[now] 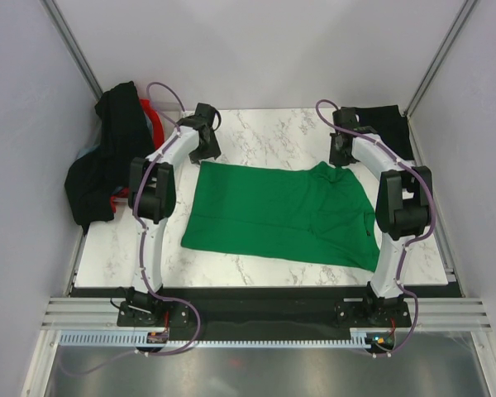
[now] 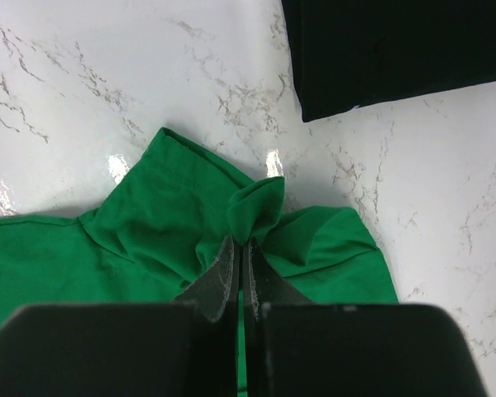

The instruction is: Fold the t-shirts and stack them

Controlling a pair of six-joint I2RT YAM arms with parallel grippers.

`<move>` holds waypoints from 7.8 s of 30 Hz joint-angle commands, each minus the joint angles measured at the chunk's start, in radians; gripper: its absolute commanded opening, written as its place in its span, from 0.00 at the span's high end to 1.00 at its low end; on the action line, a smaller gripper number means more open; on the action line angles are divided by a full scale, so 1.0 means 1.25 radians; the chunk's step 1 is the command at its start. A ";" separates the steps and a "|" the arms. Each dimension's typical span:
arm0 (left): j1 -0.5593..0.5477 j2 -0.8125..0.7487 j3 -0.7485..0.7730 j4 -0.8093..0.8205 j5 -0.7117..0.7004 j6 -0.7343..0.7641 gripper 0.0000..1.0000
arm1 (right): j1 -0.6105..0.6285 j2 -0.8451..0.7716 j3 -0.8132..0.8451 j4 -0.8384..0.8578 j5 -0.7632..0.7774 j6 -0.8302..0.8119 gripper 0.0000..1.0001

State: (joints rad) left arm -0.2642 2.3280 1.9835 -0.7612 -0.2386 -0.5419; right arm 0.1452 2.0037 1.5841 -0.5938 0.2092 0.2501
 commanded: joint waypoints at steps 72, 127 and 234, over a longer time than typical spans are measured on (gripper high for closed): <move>-0.089 -0.496 -0.472 -0.067 -0.252 -0.068 0.98 | 0.020 -0.804 -0.614 -0.012 -0.085 0.158 1.00; -0.374 -0.669 -0.928 0.055 0.138 -0.316 0.25 | 0.137 0.192 0.033 0.102 -0.281 0.324 0.02; -0.337 -1.109 -1.246 0.189 0.274 -0.429 0.98 | 0.802 -0.626 -0.886 0.344 -0.067 0.698 1.00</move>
State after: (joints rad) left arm -0.6521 0.9565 0.3985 -0.5522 0.0696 -1.0061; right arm 1.1419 1.2823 0.4660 -0.0456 0.0792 1.1263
